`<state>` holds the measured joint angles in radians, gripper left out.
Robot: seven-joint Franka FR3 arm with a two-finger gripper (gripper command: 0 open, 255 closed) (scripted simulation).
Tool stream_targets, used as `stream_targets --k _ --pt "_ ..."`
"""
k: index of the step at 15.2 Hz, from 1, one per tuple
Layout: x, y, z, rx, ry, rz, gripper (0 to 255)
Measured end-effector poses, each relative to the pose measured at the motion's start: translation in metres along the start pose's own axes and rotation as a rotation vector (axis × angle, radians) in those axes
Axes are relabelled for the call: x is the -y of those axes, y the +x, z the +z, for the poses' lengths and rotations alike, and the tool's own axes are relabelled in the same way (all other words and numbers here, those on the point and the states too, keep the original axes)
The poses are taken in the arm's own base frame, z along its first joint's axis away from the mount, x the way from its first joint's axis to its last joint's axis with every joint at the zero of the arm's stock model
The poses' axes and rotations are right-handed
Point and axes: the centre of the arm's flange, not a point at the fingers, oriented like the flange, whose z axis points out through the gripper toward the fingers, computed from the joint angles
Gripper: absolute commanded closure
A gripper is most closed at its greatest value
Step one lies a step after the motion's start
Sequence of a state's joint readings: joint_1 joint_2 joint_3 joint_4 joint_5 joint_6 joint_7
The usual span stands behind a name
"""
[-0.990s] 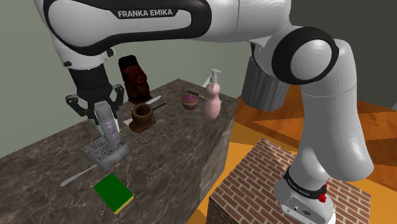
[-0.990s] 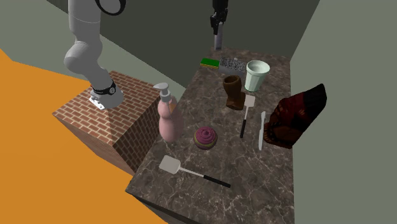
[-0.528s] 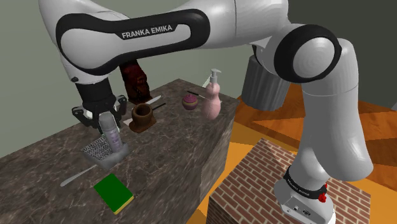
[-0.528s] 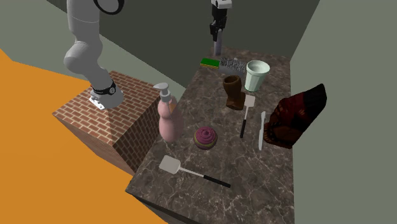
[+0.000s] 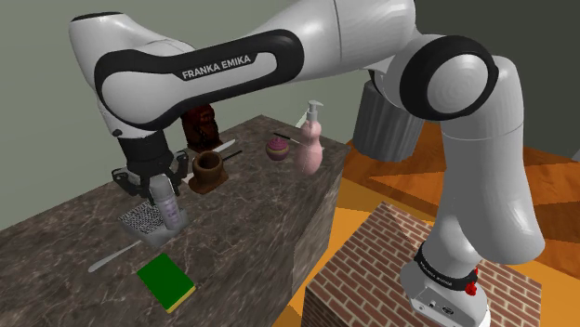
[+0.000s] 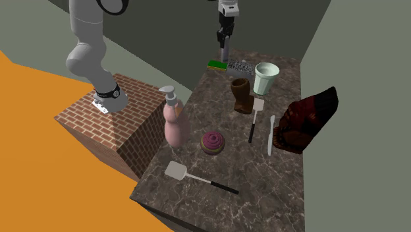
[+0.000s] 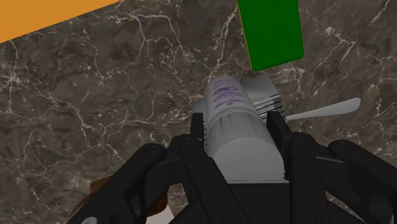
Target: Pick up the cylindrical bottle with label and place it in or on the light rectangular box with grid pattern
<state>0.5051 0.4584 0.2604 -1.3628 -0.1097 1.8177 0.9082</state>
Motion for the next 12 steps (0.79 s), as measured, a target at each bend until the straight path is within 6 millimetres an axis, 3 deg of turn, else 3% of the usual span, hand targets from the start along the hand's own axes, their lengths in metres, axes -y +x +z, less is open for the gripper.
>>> stream_targets --k 3,4,10,12 --pt "0.0 0.0 0.0 0.0 0.0 0.0 255" --pt "0.0 0.0 0.0 0.0 0.0 0.0 0" --pt "0.0 0.0 0.0 0.0 0.0 0.0 0" --pt "0.0 0.002 -0.016 -0.001 0.001 0.0 0"
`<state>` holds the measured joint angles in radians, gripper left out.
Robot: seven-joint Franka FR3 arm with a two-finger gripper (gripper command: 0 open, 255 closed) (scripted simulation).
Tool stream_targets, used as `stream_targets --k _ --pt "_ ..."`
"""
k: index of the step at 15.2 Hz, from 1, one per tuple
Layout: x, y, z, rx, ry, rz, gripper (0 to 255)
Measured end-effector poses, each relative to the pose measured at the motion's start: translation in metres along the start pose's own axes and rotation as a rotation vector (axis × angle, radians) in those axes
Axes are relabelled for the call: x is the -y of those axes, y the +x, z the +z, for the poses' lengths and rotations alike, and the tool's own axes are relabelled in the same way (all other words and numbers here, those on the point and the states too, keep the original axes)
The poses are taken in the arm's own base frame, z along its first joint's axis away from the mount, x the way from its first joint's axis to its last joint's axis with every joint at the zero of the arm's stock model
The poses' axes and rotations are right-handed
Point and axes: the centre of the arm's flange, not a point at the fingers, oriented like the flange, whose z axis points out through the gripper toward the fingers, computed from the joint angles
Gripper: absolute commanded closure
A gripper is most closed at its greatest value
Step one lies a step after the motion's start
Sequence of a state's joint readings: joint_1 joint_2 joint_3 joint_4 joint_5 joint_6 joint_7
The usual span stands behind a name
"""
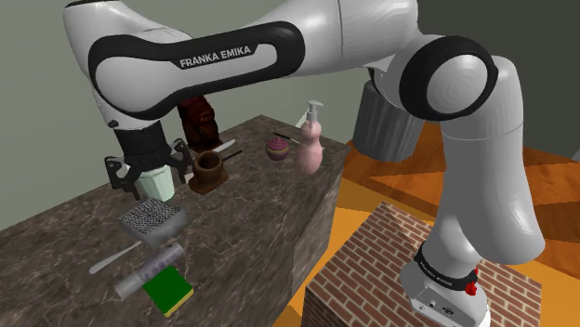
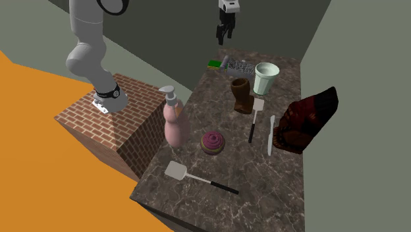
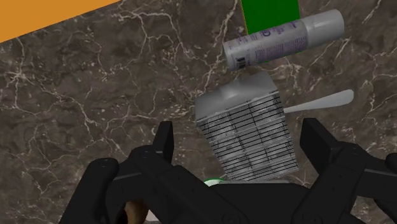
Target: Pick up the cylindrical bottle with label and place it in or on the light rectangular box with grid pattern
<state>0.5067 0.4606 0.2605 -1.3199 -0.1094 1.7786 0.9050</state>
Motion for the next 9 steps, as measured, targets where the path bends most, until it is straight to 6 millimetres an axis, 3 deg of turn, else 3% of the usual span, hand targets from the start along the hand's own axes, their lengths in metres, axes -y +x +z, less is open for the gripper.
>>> stream_targets --k 3,9 --pt "0.0 -0.003 -0.029 0.0 0.0 0.0 0" --pt "0.0 -0.001 -0.034 0.001 -0.001 0.0 0"
